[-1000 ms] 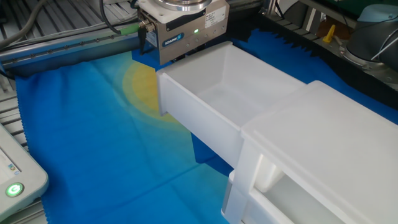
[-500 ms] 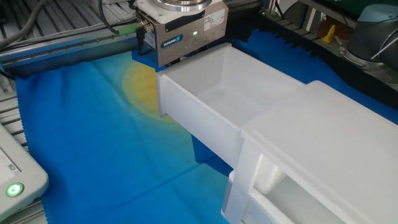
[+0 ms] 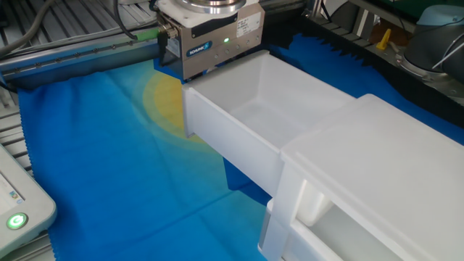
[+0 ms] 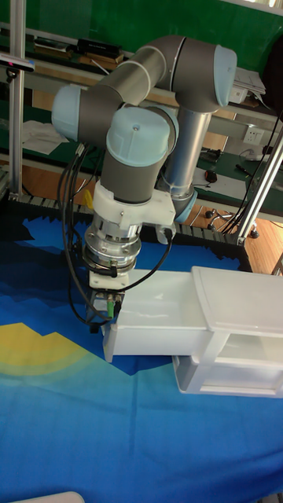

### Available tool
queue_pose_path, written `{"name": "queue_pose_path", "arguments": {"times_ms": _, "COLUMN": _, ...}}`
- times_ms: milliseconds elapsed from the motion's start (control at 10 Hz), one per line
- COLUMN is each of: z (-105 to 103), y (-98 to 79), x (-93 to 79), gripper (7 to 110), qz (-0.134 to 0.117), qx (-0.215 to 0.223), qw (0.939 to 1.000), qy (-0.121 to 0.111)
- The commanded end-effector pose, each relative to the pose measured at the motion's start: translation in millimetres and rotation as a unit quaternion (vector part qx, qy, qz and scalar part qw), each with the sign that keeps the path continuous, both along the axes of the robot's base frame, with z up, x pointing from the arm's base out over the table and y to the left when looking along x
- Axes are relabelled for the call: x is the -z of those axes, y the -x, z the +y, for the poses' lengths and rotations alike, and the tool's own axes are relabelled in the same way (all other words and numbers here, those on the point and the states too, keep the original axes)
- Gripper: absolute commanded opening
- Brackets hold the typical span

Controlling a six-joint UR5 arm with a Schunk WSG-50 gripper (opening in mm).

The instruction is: Grasp the handle and open the drawer

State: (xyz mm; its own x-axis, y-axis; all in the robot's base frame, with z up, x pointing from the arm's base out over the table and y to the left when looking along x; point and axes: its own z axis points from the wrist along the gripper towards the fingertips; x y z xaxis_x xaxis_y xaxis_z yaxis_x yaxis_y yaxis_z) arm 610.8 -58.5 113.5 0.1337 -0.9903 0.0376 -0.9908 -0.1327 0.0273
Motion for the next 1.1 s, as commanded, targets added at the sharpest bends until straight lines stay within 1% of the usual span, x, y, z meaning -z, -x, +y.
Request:
{"name": "queue_pose_path", "arguments": {"times_ms": 0, "z": -6.7, "y": -5.2, "x": -9.9, "gripper": 66, "qz": -0.008, "qx": 0.0, "qw": 0.9999, "qy": 0.009}}
{"name": "queue_pose_path", "arguments": {"times_ms": 300, "z": -24.1, "y": -6.8, "x": -18.1, "gripper": 66, "qz": -0.012, "qx": -0.002, "qw": 0.9997, "qy": 0.021}}
{"name": "queue_pose_path", "arguments": {"times_ms": 500, "z": -29.3, "y": -4.7, "x": -21.1, "gripper": 66, "qz": -0.009, "qx": 0.001, "qw": 0.9997, "qy": 0.021}}
{"name": "queue_pose_path", "arguments": {"times_ms": 600, "z": -24.1, "y": -4.0, "x": -22.8, "gripper": 66, "qz": -0.006, "qx": 0.009, "qw": 0.9998, "qy": 0.015}}
{"name": "queue_pose_path", "arguments": {"times_ms": 800, "z": -5.9, "y": -6.1, "x": -36.9, "gripper": 66, "qz": -0.001, "qx": 0.028, "qw": 0.9995, "qy": 0.013}}
{"name": "queue_pose_path", "arguments": {"times_ms": 900, "z": 5.1, "y": -5.9, "x": -47.8, "gripper": 66, "qz": -0.005, "qx": 0.045, "qw": 0.9989, "qy": 0.014}}
{"name": "queue_pose_path", "arguments": {"times_ms": 1000, "z": 9.9, "y": -8.8, "x": -57.3, "gripper": 66, "qz": -0.017, "qx": 0.051, "qw": 0.9983, "qy": 0.022}}
